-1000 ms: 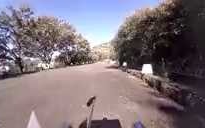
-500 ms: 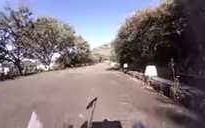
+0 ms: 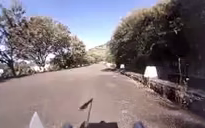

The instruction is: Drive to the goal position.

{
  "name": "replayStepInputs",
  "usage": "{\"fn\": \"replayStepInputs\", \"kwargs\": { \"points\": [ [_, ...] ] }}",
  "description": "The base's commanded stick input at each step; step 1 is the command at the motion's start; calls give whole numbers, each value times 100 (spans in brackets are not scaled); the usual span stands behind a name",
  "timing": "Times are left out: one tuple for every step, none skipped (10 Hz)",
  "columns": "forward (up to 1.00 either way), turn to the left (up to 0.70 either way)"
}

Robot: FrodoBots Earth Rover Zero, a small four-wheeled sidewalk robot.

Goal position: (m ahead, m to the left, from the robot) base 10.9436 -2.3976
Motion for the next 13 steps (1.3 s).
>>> {"fn": "replayStepInputs", "kwargs": {
  "points": [
    [50,0],
    [50,0],
    [50,0],
    [50,0],
    [50,0],
    [50,0],
    [50,0],
    [50,0],
    [50,0],
    [50,0],
    [50,0],
    [50,0],
    [50,-2]
  ]
}}
